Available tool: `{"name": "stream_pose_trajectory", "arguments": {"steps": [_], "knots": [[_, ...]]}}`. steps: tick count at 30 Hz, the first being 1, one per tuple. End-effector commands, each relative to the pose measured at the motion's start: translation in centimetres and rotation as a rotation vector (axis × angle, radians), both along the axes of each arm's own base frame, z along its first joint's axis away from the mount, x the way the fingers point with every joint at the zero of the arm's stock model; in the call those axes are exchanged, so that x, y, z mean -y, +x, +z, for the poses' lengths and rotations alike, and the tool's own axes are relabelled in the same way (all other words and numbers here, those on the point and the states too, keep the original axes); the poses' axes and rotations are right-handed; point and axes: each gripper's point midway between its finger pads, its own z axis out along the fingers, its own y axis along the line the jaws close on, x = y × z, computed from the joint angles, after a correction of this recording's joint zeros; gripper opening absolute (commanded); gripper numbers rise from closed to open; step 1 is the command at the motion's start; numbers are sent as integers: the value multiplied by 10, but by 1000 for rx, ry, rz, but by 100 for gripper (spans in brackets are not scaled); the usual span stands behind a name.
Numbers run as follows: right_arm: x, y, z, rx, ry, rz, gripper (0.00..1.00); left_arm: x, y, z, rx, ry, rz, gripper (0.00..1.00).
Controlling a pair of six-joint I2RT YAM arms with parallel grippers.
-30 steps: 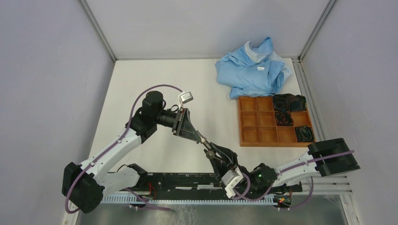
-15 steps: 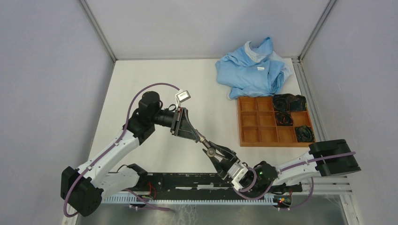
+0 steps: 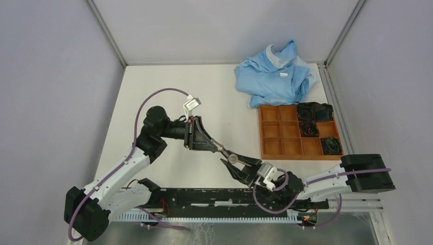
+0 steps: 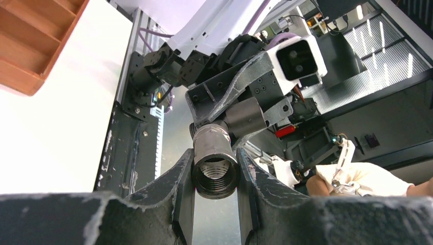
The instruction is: Install the water faucets
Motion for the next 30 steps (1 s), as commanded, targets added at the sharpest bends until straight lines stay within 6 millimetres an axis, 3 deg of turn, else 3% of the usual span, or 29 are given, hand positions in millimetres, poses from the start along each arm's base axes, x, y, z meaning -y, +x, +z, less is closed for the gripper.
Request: {"name": "stream_pose_trajectory", "arguments": {"steps": [1, 14, 21, 30], "knots": [[25, 18, 32, -129, 286, 20, 0, -10, -40, 29, 138, -105, -171, 2], [8, 1, 39, -24, 208, 160, 0, -8, -39, 27, 117, -89, -211, 2], [9, 9, 38, -75, 231, 126, 0, -7, -39, 29, 125, -96, -199, 2], [5, 8, 38, -144, 290, 207, 0, -9, -43, 26, 182, -117, -191, 2]]}}
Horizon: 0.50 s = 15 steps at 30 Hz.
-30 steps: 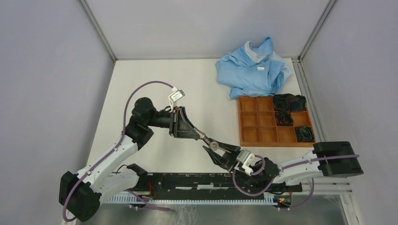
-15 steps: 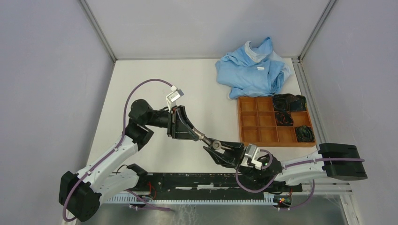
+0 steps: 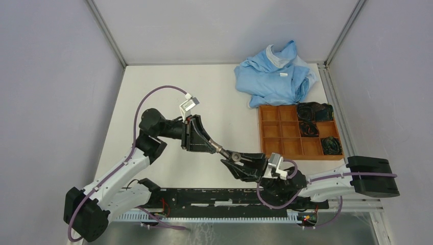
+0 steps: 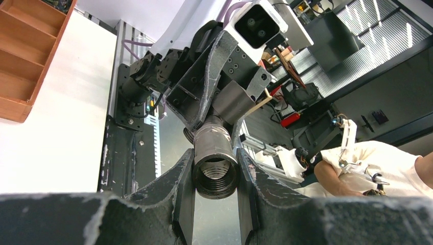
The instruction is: Install the water faucets
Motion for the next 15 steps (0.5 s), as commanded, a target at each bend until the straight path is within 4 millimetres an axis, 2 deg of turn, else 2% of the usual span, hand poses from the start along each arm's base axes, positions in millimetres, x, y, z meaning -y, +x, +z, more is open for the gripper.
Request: {"name": "stream_pose_trajectory", "arguments": {"steps": [1, 7, 15], "knots": [[4, 15, 17, -81, 103, -5, 0, -6, -33, 8, 87, -30, -127, 2], [7, 20, 14, -144, 140, 34, 0, -5, -31, 6, 136, -53, -99, 2], [0, 16, 16, -207, 177, 136, 0, -4, -29, 7, 192, -85, -78, 2]]}}
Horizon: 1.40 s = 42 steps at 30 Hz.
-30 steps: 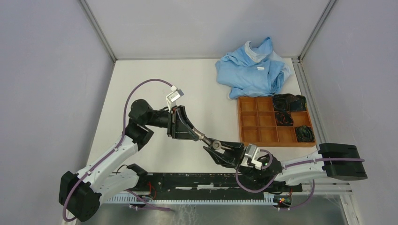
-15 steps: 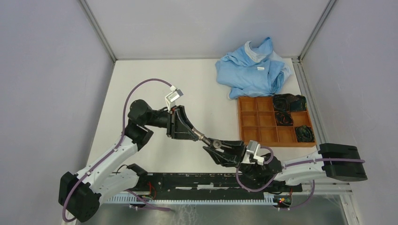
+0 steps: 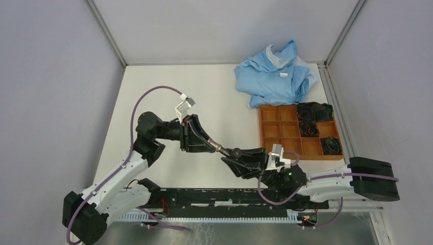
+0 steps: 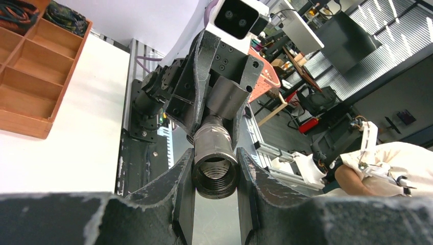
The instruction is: Install the water faucets
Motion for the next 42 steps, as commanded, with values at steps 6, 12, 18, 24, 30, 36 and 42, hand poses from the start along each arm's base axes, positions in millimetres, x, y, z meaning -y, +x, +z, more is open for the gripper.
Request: {"name": "stream_pose_trajectory", "arguments": {"steps": [6, 12, 18, 24, 30, 36, 42], "knots": [[-17, 5, 8, -100, 41, 153, 0, -4, -31, 1, 151, -36, -140, 2], [-24, 7, 1, -171, 22, 221, 0, -4, -29, -4, 187, -18, -123, 2], [-22, 18, -1, -300, 64, 253, 0, -4, -26, -4, 247, -41, -69, 2], [-18, 27, 0, -388, 122, 260, 0, -3, -22, -4, 271, -59, -33, 2], [-23, 33, -4, -465, 128, 268, 0, -5, -19, -4, 325, -95, 33, 2], [-23, 38, -7, -569, 177, 316, 0, -7, -17, -9, 378, -109, 78, 2], [-24, 35, 0, -617, 240, 407, 0, -13, -13, -9, 479, -162, 171, 2]]}}
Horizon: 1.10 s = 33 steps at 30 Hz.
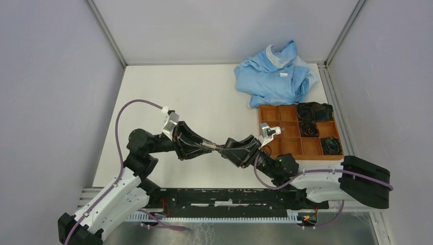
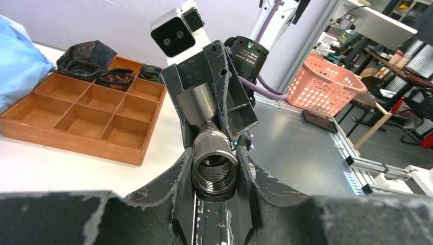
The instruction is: Install the water faucets
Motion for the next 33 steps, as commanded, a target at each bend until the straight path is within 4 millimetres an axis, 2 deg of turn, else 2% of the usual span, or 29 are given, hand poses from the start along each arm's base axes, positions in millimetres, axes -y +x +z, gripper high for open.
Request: {"name": "stream_pose_trajectory", "arguments": {"steps": [1, 7, 16, 22, 28, 33], "knots": [[-10, 9, 17, -88, 74, 48, 0, -1, -24, 1, 144, -38, -66, 2], [-13, 5, 22, -127, 127, 143, 0, -4, -27, 0, 192, -54, -58, 2], [-22, -22, 37, -127, 177, 408, 0, -2, -28, -5, 212, -41, -95, 2], [-19, -28, 25, -176, 143, 483, 0, 2, -25, -9, 207, 3, -117, 2], [-9, -36, 32, -215, 158, 596, 0, 2, -26, -11, 207, 17, -133, 2], [-6, -34, 24, -238, 108, 634, 0, 4, -20, -19, 185, 43, -115, 2]]}}
